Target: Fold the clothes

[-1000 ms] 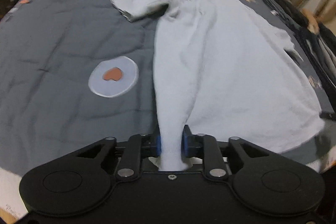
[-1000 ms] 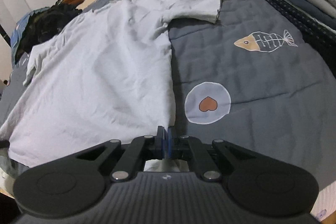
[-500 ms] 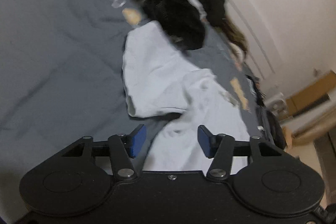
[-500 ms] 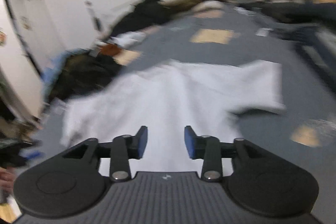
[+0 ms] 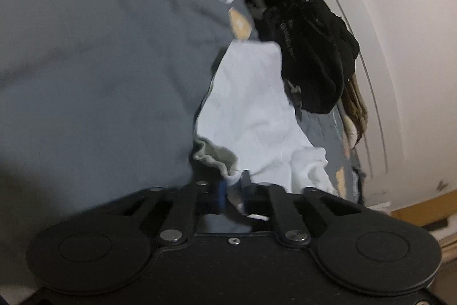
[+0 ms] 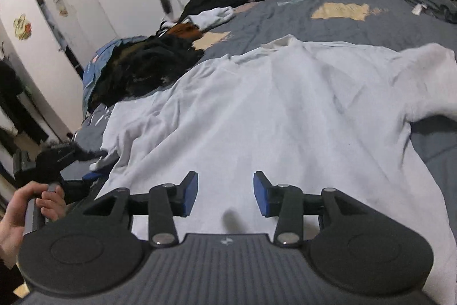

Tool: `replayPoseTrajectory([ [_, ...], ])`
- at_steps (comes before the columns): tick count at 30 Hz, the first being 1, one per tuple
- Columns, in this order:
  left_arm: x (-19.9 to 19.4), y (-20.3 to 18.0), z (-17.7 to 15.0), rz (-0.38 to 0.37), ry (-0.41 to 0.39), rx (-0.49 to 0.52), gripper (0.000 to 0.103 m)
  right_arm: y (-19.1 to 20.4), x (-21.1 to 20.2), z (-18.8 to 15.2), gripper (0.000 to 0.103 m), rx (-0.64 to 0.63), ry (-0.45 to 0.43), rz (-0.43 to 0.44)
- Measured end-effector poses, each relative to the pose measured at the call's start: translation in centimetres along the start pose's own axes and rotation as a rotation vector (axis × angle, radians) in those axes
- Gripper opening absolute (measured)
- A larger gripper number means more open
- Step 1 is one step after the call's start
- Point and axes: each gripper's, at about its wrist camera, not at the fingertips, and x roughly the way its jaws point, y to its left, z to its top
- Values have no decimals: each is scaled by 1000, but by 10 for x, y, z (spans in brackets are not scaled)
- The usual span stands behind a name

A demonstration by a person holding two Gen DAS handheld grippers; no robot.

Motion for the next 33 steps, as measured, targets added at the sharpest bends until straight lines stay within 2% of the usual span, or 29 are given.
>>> replayPoseTrajectory([
  [4, -25, -19, 32, 34, -121, 141, 7, -11, -7, 7, 42, 58, -35, 10],
  [6, -17, -26, 46, 77, -63, 225, 7, -16, -11, 10, 42, 67, -51, 14],
  [8, -4, -23, 53, 112, 91, 246, 9, -18, -12, 11, 42, 69, -56, 12],
  [9, -3, -23, 53, 128, 139, 276, 15, -18, -12, 11, 42, 66, -52, 11],
  [10, -8, -26, 54, 157, 138, 318, 22, -18, -12, 11, 42, 63, -48, 10],
  [12, -24, -31, 61, 208, 22, 397, 59, -18, -11, 11, 42, 56, -41, 11],
  [13, -30, -35, 66, 222, -40, 427, 64, -17, -11, 11, 42, 54, -39, 13],
  [14, -29, -39, 74, 223, -70, 446, 65, -16, -10, 11, 42, 52, -36, 14],
  [19, 22, -68, 99, 217, -25, 552, 64, -12, -6, 9, 42, 37, -20, 28],
  [22, 70, -81, 96, 283, 27, 664, 65, -10, -2, 6, 42, 30, -6, 34],
  [24, 99, -81, 91, 368, 78, 717, 62, -9, 0, 5, 42, 30, 6, 39],
  [25, 110, -79, 89, 377, 127, 723, 53, -10, 1, 4, 42, 29, 9, 39],
  [26, 113, -81, 89, 366, 142, 733, 28, -10, 2, 4, 42, 27, 11, 38],
  [28, 116, -89, 92, 337, 148, 761, 12, -12, 3, 3, 42, 36, 16, 36],
  [29, 117, -93, 93, 322, 151, 774, 8, -14, 4, 3, 42, 41, 19, 36],
  [33, 97, -123, 118, 248, -123, 810, 8, -18, 4, 2, 42, 63, 29, 36],
])
